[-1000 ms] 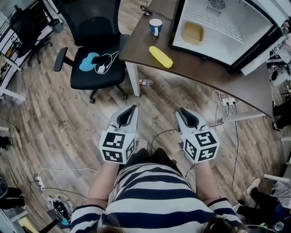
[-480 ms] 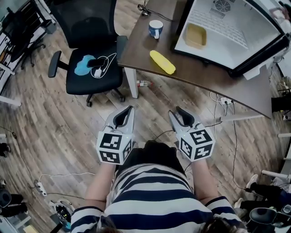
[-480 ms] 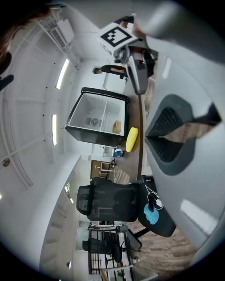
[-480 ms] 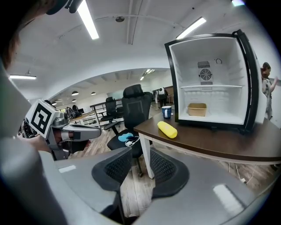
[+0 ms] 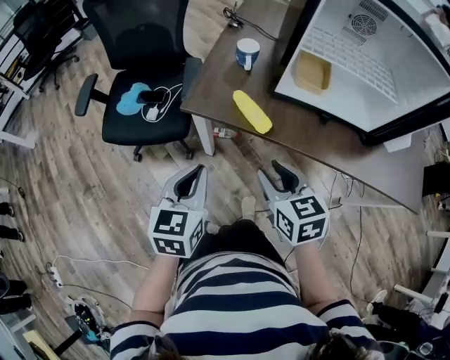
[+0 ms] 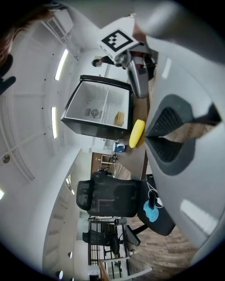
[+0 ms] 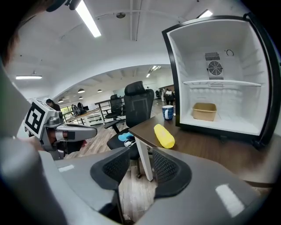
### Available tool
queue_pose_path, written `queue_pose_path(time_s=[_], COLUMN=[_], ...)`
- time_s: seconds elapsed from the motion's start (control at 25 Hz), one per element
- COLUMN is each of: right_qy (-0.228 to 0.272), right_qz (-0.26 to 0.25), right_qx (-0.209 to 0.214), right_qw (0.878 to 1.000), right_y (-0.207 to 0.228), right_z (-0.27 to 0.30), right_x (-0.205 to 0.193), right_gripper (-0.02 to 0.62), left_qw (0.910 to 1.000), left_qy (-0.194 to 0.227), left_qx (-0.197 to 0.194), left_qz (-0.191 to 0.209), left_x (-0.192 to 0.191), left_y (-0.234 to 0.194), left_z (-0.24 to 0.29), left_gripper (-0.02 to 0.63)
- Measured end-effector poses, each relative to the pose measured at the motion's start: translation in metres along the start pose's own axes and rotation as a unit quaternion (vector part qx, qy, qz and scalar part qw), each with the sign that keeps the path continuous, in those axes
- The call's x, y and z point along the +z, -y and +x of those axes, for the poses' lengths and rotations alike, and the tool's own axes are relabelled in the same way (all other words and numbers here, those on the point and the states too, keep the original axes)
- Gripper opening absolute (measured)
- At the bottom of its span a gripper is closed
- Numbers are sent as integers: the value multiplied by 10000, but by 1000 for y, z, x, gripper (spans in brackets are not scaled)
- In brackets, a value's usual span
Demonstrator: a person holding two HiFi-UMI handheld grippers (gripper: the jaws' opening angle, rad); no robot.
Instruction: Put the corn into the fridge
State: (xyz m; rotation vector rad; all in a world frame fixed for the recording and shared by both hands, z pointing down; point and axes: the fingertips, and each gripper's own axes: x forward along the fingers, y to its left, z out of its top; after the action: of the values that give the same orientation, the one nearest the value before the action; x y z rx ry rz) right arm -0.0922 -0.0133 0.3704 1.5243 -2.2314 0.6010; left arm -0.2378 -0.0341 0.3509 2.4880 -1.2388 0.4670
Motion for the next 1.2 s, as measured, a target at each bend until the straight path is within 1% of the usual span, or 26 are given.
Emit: queue_pose_path(time_s=[0.36, 0.64, 0.92, 1.2], right_qy=[-114, -298, -569, -823], right_qz=[-151, -299, -360, -344], right_qx=[412, 627, 831, 943], right_qw=[9990, 9971, 9943, 9915], right_y=[46, 72, 84, 89], right_z=[43, 82, 124, 155], right_x=[22, 35, 36, 33], right_gripper=[160, 192, 219, 249], left_qw=[9990, 9967, 9929, 9891], left_qy=[-135, -162, -185, -152], left_qx=[380, 709, 1026, 1229], left_qz=[-184, -367, -577, -791], left_x=[3, 8, 6, 5], left_y=[4, -4, -17, -25], left_z=[53, 83, 99, 113], left_gripper=[0, 0, 0, 0])
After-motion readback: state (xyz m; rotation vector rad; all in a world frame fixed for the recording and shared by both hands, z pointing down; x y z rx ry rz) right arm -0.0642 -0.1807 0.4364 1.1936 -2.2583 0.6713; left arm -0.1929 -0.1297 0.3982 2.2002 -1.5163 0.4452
